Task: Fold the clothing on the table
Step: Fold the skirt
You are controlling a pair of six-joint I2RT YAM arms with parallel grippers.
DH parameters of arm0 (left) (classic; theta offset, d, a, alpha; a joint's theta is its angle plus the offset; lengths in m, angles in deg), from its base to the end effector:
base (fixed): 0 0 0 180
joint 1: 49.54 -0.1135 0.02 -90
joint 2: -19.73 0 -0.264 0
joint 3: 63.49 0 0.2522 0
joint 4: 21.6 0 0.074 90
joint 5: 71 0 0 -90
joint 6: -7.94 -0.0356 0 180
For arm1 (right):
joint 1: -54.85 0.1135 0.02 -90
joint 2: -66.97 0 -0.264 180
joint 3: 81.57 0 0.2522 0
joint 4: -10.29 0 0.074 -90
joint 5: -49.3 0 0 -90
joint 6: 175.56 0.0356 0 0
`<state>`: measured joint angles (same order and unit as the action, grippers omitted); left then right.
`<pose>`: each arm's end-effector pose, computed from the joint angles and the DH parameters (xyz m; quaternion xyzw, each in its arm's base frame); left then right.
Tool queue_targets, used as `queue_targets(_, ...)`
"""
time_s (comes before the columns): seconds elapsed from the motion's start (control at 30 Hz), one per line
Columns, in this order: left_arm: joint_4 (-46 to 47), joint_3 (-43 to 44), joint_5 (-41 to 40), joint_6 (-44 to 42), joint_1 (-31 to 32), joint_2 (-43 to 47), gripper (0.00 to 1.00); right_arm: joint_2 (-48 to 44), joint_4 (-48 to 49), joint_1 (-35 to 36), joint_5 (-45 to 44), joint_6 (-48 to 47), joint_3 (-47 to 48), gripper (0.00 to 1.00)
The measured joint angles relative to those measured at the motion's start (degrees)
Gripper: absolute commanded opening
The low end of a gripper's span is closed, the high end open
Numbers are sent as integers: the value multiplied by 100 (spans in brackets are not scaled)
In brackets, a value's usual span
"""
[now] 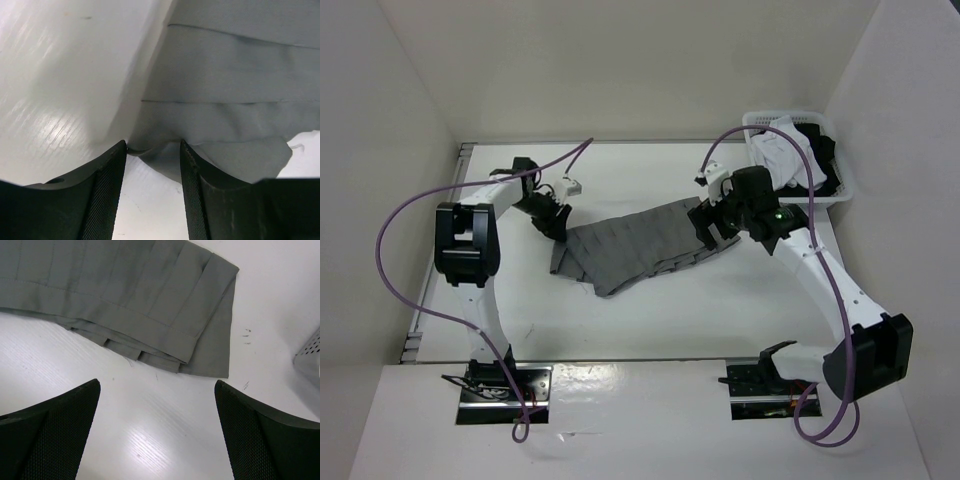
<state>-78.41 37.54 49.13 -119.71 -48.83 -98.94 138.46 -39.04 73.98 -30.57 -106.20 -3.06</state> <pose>0.4148 -0.0230 0.1678 0.3475 0.8921 -0.2029 0.2055 0.2503 0.0935 0.3213 -0.3434 0.8446 0.0754 0.4037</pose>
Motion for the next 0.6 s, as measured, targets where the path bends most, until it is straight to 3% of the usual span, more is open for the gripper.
queue_targets(0.4,-562,240,461,-424,37,-286,53,-87,9,-33,24,24,-70,99)
queue_targets(0.53,-584,264,522,-435,35,-341,32,-109,20,-33,24,33,-79,99)
queue_targets(0.57,-586,262,549,-422,35,-358,19,-118,42,-33,22,46,-101,99)
queue_targets(0.6,-588,260,577,-391,35,-380,12,-122,46,-33,22,55,-120,99)
